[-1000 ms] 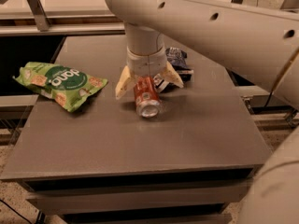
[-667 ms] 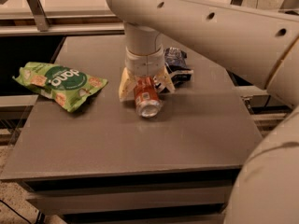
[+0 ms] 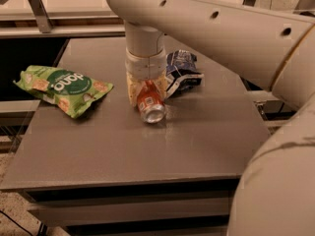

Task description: Place coke can upright

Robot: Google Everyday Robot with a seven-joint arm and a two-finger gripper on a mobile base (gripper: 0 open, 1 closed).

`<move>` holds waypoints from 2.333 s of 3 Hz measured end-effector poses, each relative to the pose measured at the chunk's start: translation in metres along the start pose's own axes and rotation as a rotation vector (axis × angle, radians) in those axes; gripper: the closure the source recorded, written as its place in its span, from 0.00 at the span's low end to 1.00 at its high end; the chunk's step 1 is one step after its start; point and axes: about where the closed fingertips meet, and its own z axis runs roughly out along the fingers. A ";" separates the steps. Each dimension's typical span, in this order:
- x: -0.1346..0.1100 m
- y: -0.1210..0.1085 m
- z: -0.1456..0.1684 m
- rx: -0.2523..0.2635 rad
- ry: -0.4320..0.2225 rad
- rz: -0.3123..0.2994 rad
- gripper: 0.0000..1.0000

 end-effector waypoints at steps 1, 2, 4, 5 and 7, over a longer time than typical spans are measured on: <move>0.002 0.012 -0.003 -0.065 -0.038 -0.107 0.88; 0.000 0.020 -0.034 -0.167 -0.157 -0.259 1.00; 0.005 0.003 -0.084 -0.335 -0.435 -0.374 1.00; 0.004 0.003 -0.084 -0.333 -0.436 -0.375 1.00; -0.027 -0.001 -0.076 -0.566 -0.642 -0.394 1.00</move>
Offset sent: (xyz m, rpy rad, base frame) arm -0.0179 0.0283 0.0842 0.3185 -0.2684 0.8250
